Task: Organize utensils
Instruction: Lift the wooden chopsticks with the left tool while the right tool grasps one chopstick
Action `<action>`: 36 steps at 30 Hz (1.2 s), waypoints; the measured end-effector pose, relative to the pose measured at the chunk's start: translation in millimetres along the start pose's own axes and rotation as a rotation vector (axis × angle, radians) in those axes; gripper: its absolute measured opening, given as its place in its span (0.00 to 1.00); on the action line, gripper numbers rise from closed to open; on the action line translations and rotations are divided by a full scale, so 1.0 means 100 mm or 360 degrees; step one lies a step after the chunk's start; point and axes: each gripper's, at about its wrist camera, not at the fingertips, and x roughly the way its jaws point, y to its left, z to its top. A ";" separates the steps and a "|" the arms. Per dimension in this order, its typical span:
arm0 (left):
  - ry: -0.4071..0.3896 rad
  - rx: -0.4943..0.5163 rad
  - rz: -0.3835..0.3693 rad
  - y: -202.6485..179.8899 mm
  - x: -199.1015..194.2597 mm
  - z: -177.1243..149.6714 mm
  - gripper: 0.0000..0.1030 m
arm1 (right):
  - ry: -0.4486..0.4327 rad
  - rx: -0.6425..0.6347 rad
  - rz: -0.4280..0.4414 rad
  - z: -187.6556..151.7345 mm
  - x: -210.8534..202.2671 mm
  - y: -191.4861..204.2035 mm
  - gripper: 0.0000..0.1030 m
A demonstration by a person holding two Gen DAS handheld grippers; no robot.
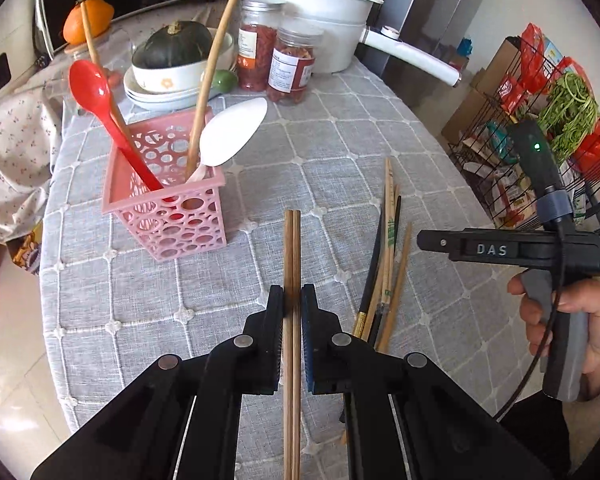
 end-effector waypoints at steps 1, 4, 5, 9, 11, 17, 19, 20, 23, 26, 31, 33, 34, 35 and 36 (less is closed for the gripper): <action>0.0003 0.0002 -0.0007 0.01 0.00 -0.02 0.09 | 0.0012 -0.0010 -0.0007 -0.01 0.04 0.04 0.81; 0.0027 0.0003 -0.0030 0.04 0.01 -0.07 0.09 | 0.0061 -0.0020 -0.0015 -0.03 0.16 0.12 0.81; 0.0036 0.0005 -0.0036 0.05 0.03 -0.09 0.09 | 0.0078 -0.0020 -0.0020 -0.04 0.20 0.15 0.81; 0.0044 -0.0007 -0.0053 0.09 0.03 -0.10 0.09 | 0.0108 -0.0042 -0.0131 -0.07 0.29 0.25 0.75; 0.0039 -0.0019 -0.0058 0.13 0.01 -0.11 0.09 | 0.0106 -0.0043 -0.0139 -0.09 0.28 0.28 0.68; 0.0036 -0.0056 -0.0050 0.22 -0.01 -0.13 0.08 | 0.0095 -0.0063 -0.0183 -0.16 0.24 0.27 0.52; 0.0032 -0.0060 -0.0046 0.22 -0.02 -0.14 0.09 | 0.0079 -0.0082 -0.0184 -0.19 0.21 0.28 0.42; 0.0028 -0.0060 -0.0045 0.22 -0.03 -0.14 0.09 | 0.0075 -0.0090 -0.0177 -0.21 0.20 0.29 0.38; 0.0010 -0.0053 -0.0041 0.21 -0.06 -0.14 0.09 | 0.0075 -0.0090 -0.0132 -0.23 0.22 0.33 0.18; -0.0017 -0.0056 -0.0031 0.22 -0.10 -0.13 0.09 | 0.0078 -0.0029 -0.0058 -0.18 0.21 0.26 0.06; -0.0104 -0.0087 -0.0021 0.28 -0.26 -0.11 0.09 | 0.0056 0.0037 0.0089 -0.13 0.15 0.12 0.05; -0.0150 -0.0100 -0.0016 0.30 -0.35 -0.09 0.08 | 0.0002 0.0012 0.0099 -0.13 0.04 0.13 0.05; -0.0172 -0.0106 -0.0020 0.31 -0.40 -0.08 0.08 | -0.0027 0.0004 0.0109 -0.13 -0.02 0.14 0.05; -0.0198 -0.0113 -0.0027 0.31 -0.45 -0.08 0.08 | -0.0056 -0.0007 0.0117 -0.12 -0.09 0.16 0.05; -0.0225 -0.0118 -0.0034 0.32 -0.52 -0.07 0.08 | -0.0097 -0.0023 0.0120 -0.13 -0.17 0.19 0.05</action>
